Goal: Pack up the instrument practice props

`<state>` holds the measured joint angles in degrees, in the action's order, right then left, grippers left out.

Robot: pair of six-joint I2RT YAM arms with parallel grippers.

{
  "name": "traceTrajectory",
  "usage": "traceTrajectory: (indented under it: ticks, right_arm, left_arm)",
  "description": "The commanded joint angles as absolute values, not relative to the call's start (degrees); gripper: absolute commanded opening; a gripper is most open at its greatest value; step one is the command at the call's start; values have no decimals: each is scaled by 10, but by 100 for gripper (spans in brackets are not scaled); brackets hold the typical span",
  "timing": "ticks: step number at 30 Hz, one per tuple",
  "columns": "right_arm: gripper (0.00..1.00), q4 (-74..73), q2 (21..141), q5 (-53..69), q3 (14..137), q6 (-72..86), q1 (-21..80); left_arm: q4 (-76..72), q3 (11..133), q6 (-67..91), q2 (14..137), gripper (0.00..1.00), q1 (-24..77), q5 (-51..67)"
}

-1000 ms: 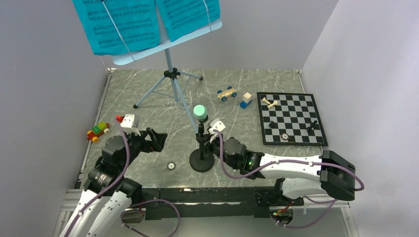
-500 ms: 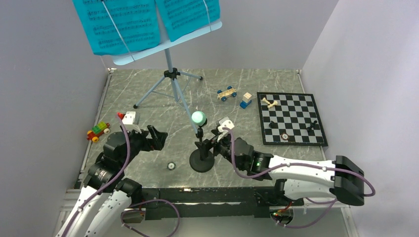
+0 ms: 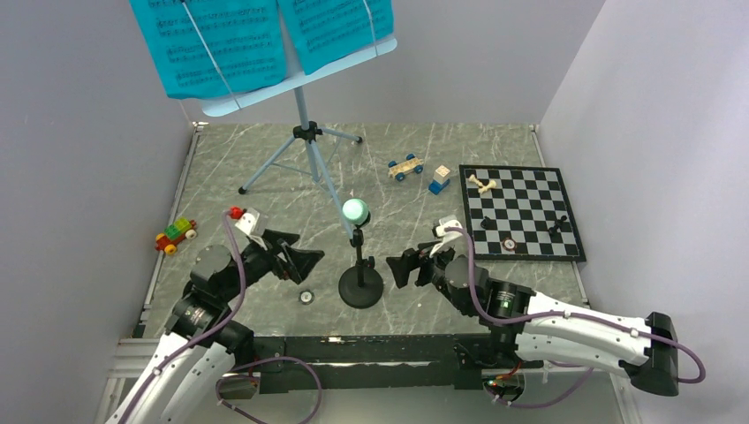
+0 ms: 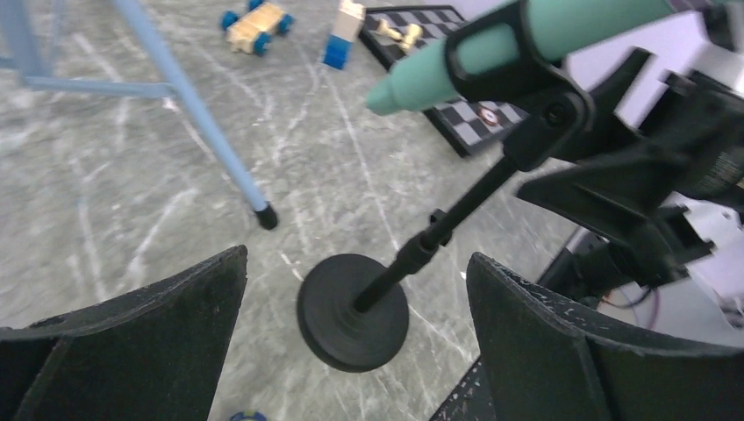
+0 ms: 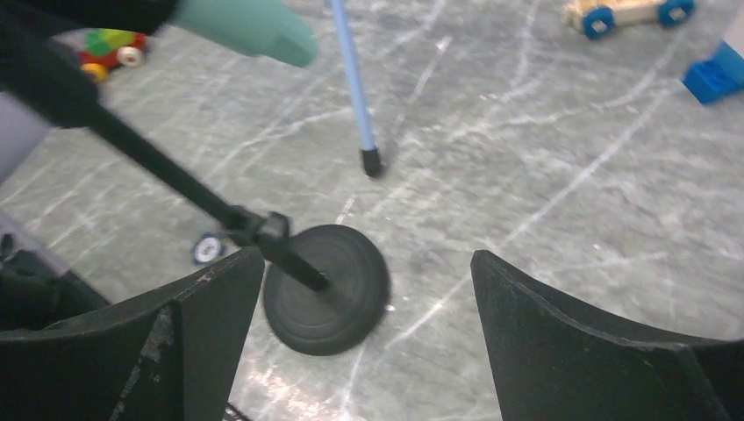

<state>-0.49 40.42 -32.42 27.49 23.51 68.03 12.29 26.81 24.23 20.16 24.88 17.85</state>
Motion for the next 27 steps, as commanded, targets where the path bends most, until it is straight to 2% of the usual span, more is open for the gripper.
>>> traceTrajectory:
  ticks: [1, 6, 11, 15, 19, 22, 27]
  right_arm:
    - [93, -73, 418, -301, 293, 309, 626]
    - [93, -44, 423, -149, 276, 337, 502]
    - [94, -48, 445, -137, 285, 323, 489]
    - [94, -48, 450, -137, 288, 321, 488]
    - [94, -57, 451, -141, 291, 317, 488]
    - [94, -65, 445, -144, 293, 315, 487]
    - [94, -76, 432, -149, 293, 310, 487]
  left_arm:
    - [-13, 252, 227, 213, 99, 276, 255]
    - [-12, 259, 159, 230, 99, 378, 157]
    - [-3, 271, 99, 280, 95, 517, 12]
    - [-51, 257, 64, 309, 94, 615, -94]
    - [-105, 248, 52, 349, 91, 650, -178]
    - [-156, 236, 57, 365, 85, 653, -234]
    - [-210, 233, 54, 398, 75, 653, -241]
